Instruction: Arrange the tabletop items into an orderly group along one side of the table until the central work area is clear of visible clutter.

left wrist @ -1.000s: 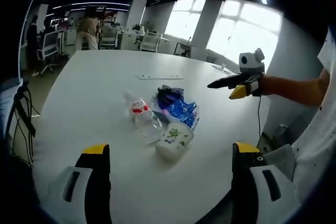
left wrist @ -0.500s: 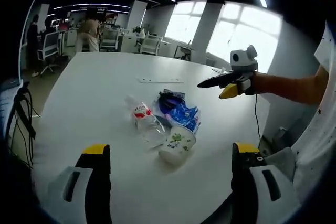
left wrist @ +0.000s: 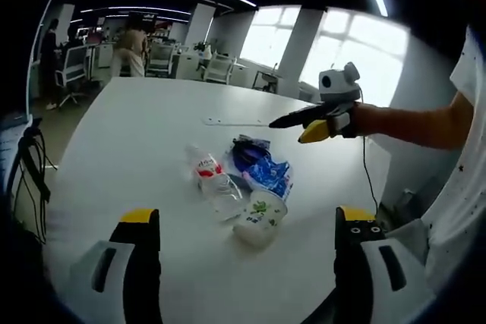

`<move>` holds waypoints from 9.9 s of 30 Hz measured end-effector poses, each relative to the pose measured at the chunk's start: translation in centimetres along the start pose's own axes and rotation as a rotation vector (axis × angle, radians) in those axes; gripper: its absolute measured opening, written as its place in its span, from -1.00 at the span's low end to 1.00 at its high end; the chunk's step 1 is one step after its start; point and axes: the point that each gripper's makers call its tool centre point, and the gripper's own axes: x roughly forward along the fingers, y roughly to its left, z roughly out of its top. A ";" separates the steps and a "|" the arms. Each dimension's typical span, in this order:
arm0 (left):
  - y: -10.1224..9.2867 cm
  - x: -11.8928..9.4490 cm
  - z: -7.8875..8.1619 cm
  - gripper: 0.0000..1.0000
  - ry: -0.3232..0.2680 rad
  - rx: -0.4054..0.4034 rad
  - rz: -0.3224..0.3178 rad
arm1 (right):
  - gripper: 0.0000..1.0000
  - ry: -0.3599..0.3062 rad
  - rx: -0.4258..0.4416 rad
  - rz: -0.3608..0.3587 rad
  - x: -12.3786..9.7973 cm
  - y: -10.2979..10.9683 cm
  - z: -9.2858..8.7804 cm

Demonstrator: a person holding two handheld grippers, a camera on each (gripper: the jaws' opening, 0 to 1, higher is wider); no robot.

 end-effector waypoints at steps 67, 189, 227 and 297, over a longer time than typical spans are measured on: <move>3.2 4.0 0.0 0.94 -0.052 -0.090 -0.020 | 0.28 0.120 0.414 0.094 14.1 -7.6 0.4; 6.6 15.2 3.7 -0.17 -0.007 -0.066 -0.298 | -0.64 -0.126 0.194 0.033 12.8 -2.8 7.3; 10.3 12.8 7.4 -0.19 -0.094 0.255 -0.162 | -0.63 -0.348 -0.316 -0.110 13.8 1.7 12.3; 13.3 11.8 5.2 -0.19 -0.042 0.353 -0.158 | -0.61 -0.332 -0.419 -0.211 16.2 2.9 10.7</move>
